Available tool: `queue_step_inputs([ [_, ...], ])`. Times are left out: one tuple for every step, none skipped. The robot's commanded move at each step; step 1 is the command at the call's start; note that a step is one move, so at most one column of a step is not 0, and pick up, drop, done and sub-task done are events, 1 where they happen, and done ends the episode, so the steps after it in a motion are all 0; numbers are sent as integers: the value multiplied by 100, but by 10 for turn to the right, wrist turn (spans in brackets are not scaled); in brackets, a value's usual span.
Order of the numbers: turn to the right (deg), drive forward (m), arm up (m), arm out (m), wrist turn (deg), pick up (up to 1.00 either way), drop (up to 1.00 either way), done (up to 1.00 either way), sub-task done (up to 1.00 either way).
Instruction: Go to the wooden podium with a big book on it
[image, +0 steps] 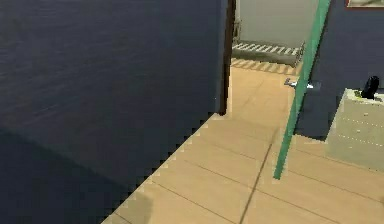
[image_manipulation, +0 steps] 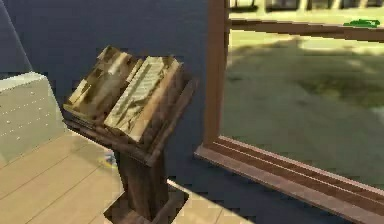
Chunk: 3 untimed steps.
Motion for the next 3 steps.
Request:
queue_step_inputs([
  [450,0,0,0,0,0,0,0,0],
  [300,0,0,0,0,0,0,0,0],
  [0,0,0,0,0,0,0,100,0],
])
